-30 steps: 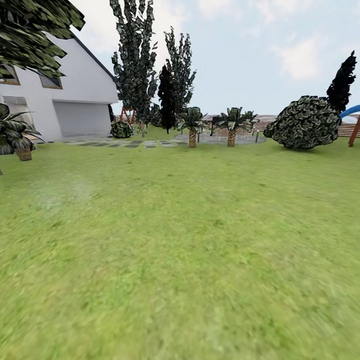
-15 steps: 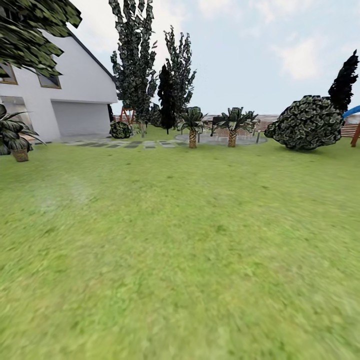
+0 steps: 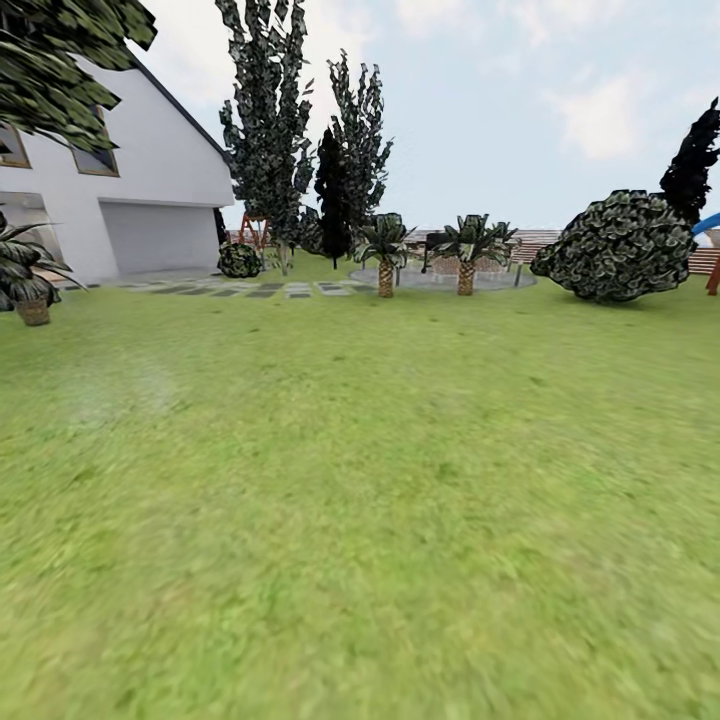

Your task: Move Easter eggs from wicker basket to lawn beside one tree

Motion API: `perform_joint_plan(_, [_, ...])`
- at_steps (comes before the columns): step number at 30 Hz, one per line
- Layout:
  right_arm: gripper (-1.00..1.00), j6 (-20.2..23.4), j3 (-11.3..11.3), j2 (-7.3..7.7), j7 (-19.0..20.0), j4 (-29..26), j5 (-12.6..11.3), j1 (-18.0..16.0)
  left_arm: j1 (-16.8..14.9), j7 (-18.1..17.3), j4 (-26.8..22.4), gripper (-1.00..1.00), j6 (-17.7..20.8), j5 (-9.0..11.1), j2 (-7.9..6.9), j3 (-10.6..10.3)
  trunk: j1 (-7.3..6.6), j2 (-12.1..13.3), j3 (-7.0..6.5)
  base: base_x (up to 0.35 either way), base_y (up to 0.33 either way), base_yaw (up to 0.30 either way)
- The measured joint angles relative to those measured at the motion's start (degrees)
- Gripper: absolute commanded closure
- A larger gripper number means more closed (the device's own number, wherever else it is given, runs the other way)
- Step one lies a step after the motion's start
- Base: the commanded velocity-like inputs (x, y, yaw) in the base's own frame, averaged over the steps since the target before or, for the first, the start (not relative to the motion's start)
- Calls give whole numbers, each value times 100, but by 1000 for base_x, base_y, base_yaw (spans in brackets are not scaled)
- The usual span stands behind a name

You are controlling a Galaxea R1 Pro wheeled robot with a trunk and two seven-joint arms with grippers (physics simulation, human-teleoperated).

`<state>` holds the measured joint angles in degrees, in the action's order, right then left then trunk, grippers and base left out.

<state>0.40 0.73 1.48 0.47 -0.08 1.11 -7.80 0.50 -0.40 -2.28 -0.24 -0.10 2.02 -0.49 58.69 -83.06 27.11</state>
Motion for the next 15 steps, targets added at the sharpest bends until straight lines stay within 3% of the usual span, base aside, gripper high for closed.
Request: perform_joint_plan(15, [-100, 0, 0, 0, 0, 0, -1, 0, 0, 0, 1, -100, 0, 2, 0, 0, 0, 0, 0, 340, 0, 0])
